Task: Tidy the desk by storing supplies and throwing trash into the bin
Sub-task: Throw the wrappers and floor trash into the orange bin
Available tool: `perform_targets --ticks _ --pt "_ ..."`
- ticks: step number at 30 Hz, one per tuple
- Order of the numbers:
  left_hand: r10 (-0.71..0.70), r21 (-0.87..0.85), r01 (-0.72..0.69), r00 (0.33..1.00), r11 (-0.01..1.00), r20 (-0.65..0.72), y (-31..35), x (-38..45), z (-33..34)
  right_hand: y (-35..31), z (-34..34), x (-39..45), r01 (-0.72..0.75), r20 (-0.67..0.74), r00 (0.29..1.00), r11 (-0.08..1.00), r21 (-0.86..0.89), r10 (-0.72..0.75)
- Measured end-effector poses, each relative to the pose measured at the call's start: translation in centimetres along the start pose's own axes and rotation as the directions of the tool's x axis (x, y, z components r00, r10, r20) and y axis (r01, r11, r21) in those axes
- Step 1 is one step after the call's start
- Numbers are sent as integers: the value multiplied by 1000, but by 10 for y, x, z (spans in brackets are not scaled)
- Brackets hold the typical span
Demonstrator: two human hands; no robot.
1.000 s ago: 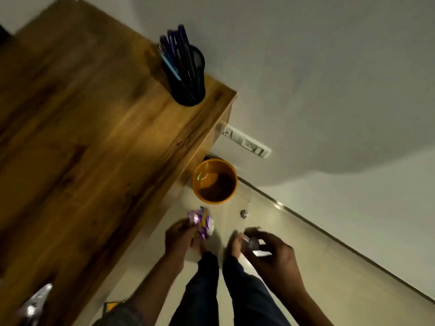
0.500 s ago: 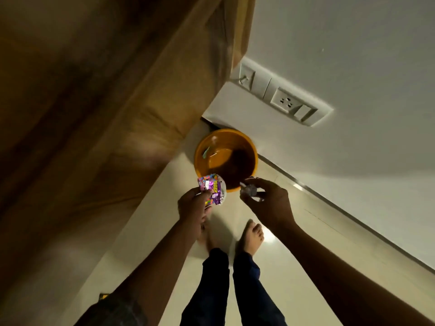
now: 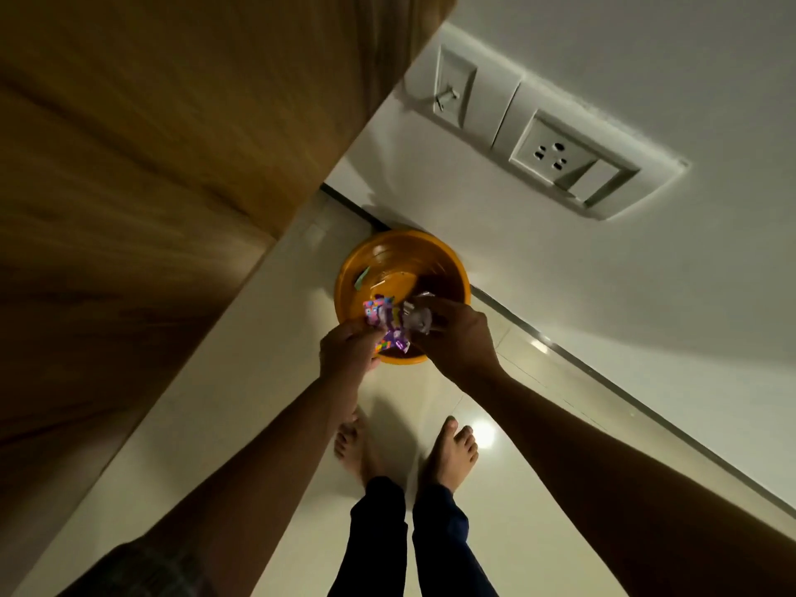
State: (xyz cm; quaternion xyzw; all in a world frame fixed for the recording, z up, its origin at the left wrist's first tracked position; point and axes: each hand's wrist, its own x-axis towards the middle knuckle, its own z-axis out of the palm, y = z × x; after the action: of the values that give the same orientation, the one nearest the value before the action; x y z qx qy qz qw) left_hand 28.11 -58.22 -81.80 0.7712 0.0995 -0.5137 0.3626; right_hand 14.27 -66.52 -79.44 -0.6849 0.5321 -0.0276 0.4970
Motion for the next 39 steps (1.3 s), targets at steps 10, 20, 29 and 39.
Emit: perform_targets --ticks 10,20,29,39 --pt "-141 -33 141 990 989 15 -18 -42 -13 28 -11 -24 -100 -15 995 995 -29 99" --pt "60 -14 -59 988 998 144 19 -185 -27 -85 -81 -112 15 -52 999 997 78 -11" --pt "260 -191 -225 948 955 181 107 -387 -117 -271 -165 -223 244 -46 970 957 159 -239" --pt "409 -320 -443 897 838 -170 105 -528 -248 -418 -156 -318 520 189 820 841 149 -541"
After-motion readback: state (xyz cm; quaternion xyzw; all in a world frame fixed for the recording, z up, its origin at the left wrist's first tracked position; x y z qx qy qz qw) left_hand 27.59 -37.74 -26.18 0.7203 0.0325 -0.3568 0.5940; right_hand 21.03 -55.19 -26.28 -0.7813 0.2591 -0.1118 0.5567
